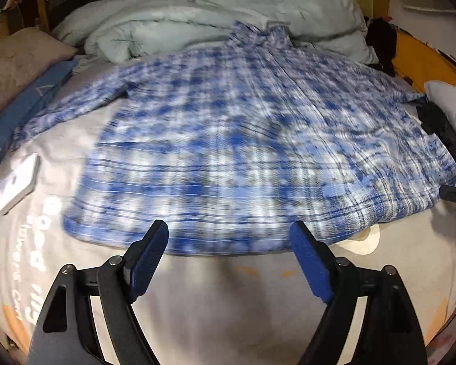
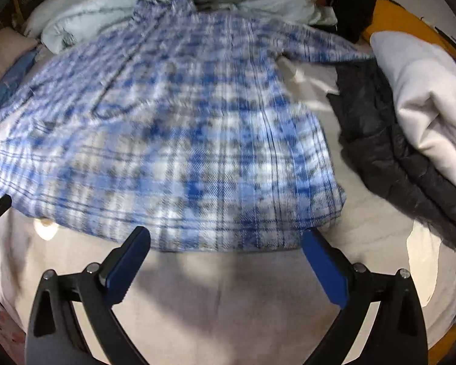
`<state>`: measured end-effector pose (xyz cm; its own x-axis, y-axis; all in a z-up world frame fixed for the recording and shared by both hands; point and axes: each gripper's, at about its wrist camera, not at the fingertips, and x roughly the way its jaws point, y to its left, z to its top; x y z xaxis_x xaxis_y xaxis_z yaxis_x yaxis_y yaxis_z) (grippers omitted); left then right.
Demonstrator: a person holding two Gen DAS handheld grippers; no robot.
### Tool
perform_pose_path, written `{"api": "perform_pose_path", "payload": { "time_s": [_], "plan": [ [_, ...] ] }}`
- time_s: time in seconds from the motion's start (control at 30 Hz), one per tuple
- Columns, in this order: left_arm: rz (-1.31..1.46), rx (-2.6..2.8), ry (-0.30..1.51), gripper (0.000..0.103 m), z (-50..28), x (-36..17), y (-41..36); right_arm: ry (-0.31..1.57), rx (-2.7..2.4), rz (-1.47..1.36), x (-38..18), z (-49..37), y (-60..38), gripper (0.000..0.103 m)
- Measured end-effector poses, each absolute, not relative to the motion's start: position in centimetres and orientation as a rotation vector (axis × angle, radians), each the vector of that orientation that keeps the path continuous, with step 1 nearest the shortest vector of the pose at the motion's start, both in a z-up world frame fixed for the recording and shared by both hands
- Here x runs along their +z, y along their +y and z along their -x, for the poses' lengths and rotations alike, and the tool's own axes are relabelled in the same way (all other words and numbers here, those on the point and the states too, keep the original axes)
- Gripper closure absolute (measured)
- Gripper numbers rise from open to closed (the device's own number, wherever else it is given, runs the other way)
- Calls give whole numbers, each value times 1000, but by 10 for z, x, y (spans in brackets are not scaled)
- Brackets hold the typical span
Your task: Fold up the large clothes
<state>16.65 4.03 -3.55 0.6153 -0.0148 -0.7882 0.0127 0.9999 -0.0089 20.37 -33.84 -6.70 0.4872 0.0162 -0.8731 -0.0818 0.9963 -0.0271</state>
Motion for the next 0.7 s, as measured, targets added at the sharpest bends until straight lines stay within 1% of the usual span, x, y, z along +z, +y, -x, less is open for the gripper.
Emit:
{"api": "perform_pose_path", "payload": {
  "time_s": [0.1,0.23,0.43,0.6,0.7],
  "plan": [
    [15,-25,880,22,-158,-26,53,1003,66,104,-56,-195,-333,3],
    [-20,-12,888,22,-154,-21,59,985,121,182,-55,-182,-317,3],
    [-62,-62,956,22,-156,-37,51,1009,197,369,-76,-173,-282,3],
    [-128,-89,1019,16,-160,-52,37,1021,180,425,-97,-173,-269,3],
    [-152,4,1046,16,-174,-63,45,960,117,491,-105,-172,-260,3]
  ]
}}
